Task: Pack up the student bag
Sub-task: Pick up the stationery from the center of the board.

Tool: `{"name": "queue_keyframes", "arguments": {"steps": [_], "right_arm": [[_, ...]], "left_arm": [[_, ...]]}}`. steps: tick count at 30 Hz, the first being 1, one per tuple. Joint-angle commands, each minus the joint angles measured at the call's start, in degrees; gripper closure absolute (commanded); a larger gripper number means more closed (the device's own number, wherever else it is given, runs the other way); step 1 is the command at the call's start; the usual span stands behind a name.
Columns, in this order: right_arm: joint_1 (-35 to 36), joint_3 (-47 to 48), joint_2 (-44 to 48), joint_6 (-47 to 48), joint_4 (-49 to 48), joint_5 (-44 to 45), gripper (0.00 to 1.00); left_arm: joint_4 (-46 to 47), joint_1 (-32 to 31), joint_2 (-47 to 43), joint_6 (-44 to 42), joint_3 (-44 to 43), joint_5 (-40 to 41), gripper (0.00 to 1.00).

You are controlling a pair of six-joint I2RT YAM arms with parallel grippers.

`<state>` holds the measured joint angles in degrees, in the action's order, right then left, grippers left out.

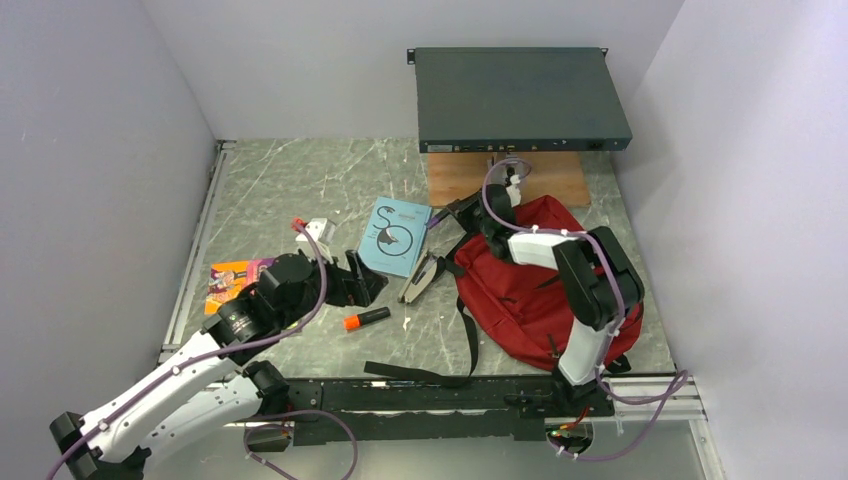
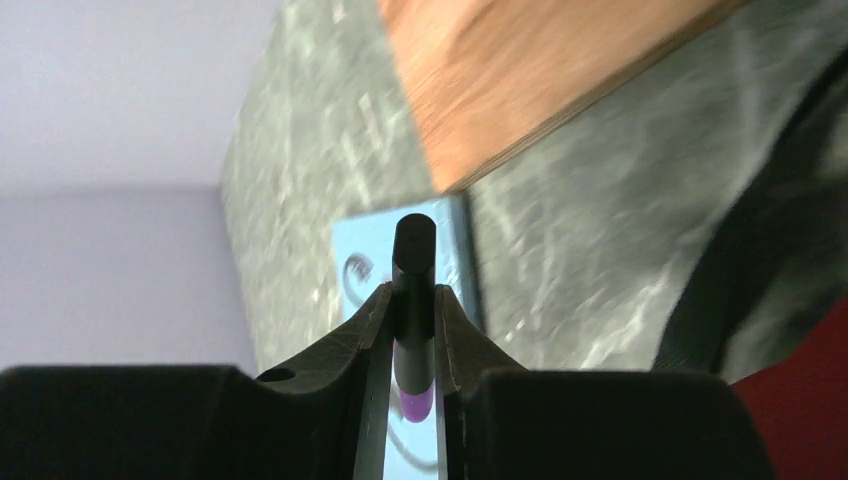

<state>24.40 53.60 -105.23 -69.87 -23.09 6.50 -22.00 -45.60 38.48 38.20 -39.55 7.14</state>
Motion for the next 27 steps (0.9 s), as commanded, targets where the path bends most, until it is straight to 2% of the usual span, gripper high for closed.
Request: {"name": "queue_keyframes", "arguments": {"steps": [1, 5, 8, 11, 13, 15, 19, 22, 25, 27], "right_arm": [[1.0, -2.6, 8.03, 11.46, -8.93, -13.57, 1.0], [2.23, -2.96, 12.86, 19.25, -10.02, -30.77, 1.0], [2.64, -1.75, 14.97, 21.3, -7.62, -45.95, 1.0], [3.94, -2.04, 19.23, 24.88, -2.02, -52.74, 1.0], [5.08, -2.13, 22.61, 27.54, 1.88, -53.27, 1.0], [5.96, -3.65, 26.08, 25.76, 0.98, -52.54, 1.0], [7.46, -9.65, 28.7, 13.5, -14.39, -52.82, 1.0], [8.96, -11.95, 28.49, 6.66, -24.05, -51.49, 1.0], [10.42, -13.01, 28.69, 5.44, -27.17, -48.72, 1.0], [11.1, -13.49, 29.26, 5.77, -27.01, -46.73, 1.0]], "left_arm": [[0.56, 1.0, 1.72, 0.72, -1.8, -5.98, 0.0], [2.51, 5.77, 3.7, 1.99, -1.69, -14.86, 0.0], [5.41, 10.76, 4.42, 3.13, -1.01, -22.81, 0.02], [9.57, 15.93, 4.96, 5.37, 0.15, -30.98, 0.07], [13.33, 18.66, 5.59, 7.59, 1.21, -36.3, 0.11], [17.76, 19.78, 7.53, 9.86, 2.44, -41.23, 0.11], [29.58, 19.95, 10.88, 14.46, 6.07, -48.16, 0.12], [40.89, 19.86, 12.07, 18.89, 9.41, -50.58, 0.19], [51.42, 19.73, 12.36, 24.41, 12.37, -51.96, 0.29], [54.51, 19.47, 12.57, 25.96, 12.96, -52.51, 0.32]]}}
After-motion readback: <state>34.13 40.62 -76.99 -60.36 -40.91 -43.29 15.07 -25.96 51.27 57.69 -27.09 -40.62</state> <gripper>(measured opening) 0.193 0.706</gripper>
